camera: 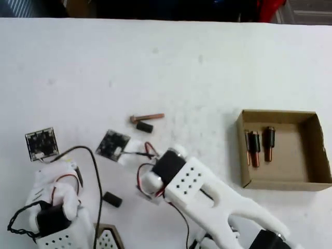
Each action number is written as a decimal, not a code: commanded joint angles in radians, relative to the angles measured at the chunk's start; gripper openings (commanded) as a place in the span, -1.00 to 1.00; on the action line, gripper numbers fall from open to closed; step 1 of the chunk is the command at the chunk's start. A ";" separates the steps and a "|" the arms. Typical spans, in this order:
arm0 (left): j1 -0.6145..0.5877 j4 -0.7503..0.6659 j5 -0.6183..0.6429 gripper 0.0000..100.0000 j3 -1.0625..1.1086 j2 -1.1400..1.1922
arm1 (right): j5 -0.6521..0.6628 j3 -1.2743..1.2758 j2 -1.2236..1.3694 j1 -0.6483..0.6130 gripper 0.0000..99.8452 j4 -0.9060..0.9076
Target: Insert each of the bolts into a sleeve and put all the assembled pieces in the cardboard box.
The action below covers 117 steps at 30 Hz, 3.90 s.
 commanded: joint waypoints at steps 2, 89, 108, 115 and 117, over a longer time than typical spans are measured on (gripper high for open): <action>-0.087 -0.018 -0.003 -0.95 -0.049 -0.005 | -0.078 0.012 -0.028 -0.051 -0.58 -0.079; -0.446 -0.017 -0.009 -0.95 -0.048 -0.005 | -0.358 0.459 -0.018 -0.338 -0.58 -0.792; -0.539 -0.017 -0.008 -0.95 -0.049 -0.005 | -0.358 0.454 -0.019 -0.340 -0.58 -0.794; -0.541 -0.017 -0.008 -0.95 -0.044 -0.005 | -0.358 0.457 -0.019 -0.344 -0.58 -0.794; -0.539 -0.017 -0.006 -0.95 -0.044 -0.005 | -0.358 0.459 -0.018 -0.354 -0.58 -0.794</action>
